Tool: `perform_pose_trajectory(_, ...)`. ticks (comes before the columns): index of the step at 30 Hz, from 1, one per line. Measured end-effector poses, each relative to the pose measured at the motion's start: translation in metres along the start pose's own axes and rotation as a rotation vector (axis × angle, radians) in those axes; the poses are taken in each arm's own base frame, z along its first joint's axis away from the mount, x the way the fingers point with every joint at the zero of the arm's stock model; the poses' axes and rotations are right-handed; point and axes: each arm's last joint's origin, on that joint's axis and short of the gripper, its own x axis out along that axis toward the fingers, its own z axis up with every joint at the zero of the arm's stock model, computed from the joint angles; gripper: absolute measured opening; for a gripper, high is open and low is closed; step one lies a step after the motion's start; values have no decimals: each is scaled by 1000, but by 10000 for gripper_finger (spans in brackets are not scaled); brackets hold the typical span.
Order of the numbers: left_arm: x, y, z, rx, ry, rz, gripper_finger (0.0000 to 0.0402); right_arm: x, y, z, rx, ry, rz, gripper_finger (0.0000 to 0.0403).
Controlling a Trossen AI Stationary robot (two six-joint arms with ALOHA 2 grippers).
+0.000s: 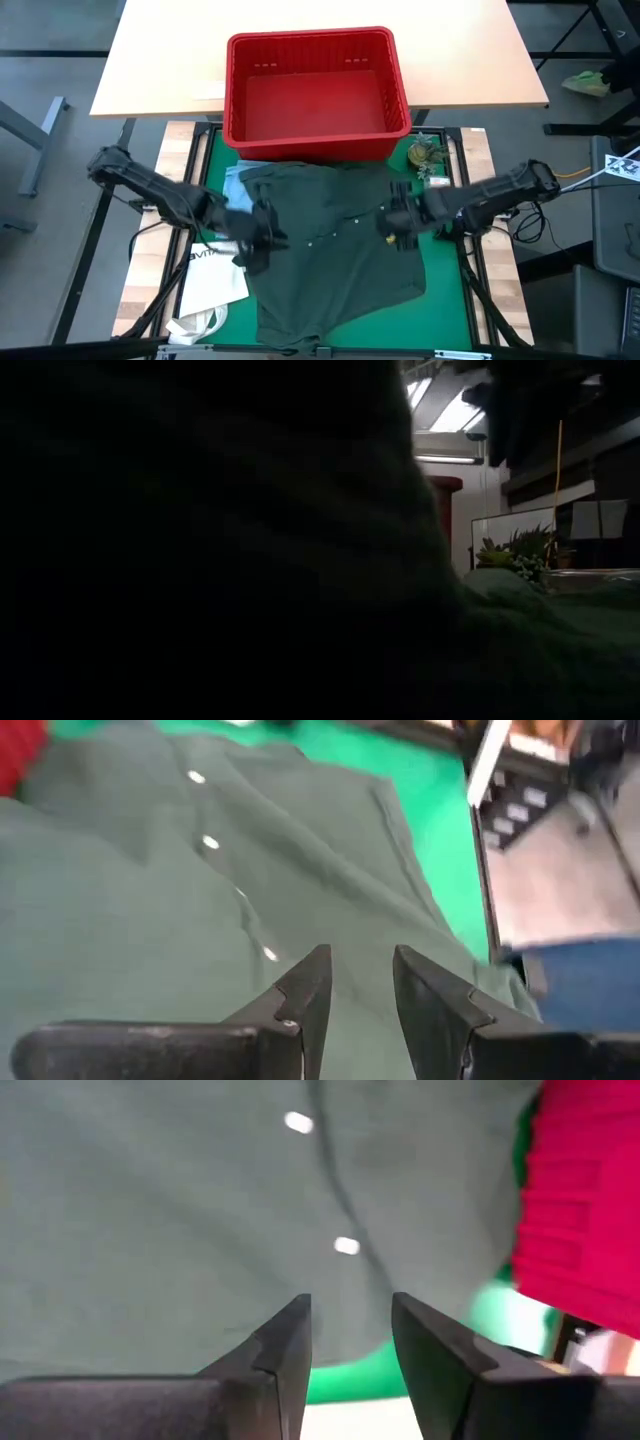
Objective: Fold Laundry from Bin
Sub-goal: Fold the green polo shirt
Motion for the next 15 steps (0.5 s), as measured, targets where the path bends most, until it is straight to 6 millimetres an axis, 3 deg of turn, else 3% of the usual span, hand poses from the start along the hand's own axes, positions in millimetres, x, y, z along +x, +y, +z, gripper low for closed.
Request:
perform_pose_trajectory(7,52,-48,-35,124,92,-23,105,-13,68,-5,-15,-53,37,140)
perform_pose_trajectory(15,95,-82,-75,180,173,-60,105,-5,128,-10,-78,-32,57,140)
